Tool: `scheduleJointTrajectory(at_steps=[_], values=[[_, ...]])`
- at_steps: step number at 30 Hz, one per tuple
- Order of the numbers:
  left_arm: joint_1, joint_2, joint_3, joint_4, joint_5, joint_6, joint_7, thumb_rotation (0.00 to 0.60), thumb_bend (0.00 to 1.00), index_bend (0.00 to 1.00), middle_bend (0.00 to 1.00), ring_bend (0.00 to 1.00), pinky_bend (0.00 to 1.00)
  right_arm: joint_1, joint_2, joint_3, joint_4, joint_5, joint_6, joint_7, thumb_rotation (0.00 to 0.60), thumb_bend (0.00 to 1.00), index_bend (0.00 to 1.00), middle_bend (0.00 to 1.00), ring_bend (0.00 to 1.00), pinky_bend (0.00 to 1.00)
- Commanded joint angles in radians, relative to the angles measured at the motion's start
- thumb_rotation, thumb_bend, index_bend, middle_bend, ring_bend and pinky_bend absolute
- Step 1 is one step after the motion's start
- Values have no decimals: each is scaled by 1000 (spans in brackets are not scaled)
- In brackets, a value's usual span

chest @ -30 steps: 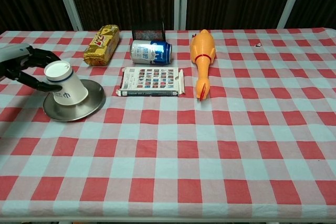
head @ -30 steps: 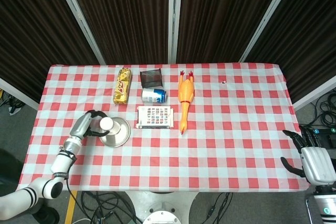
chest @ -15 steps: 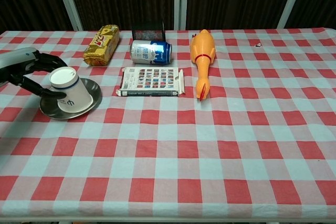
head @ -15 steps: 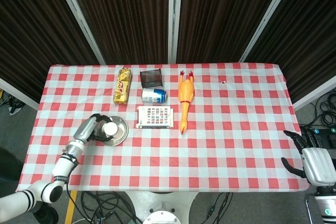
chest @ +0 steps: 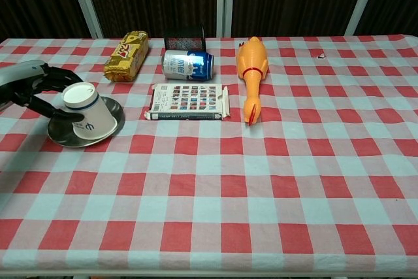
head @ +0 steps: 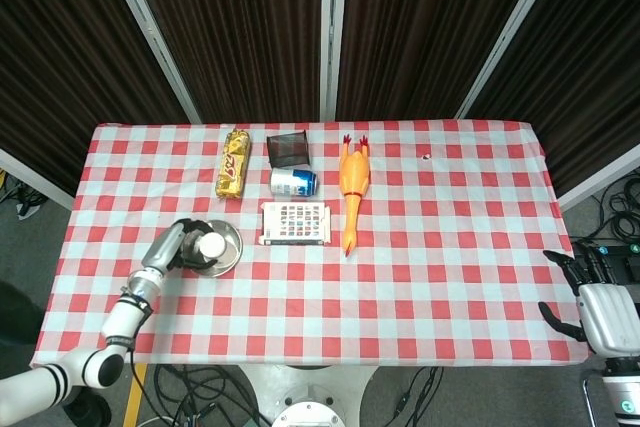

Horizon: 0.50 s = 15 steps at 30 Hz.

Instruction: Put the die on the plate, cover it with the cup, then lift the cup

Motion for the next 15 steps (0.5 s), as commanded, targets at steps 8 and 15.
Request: scheduleJointTrajectory(at_steps=[8,15], values=[[-21,-34,-47,108,-111,-47,32,600,205,492,373,230,90,-2,2,3,4,0,5,7,600,195,179,230,0,14],[-2,-5,-8,21,-43,-12,53,600,206,492,373,230,90,0,0,1,5,-6,1,6,600,202,179,230,0,14]])
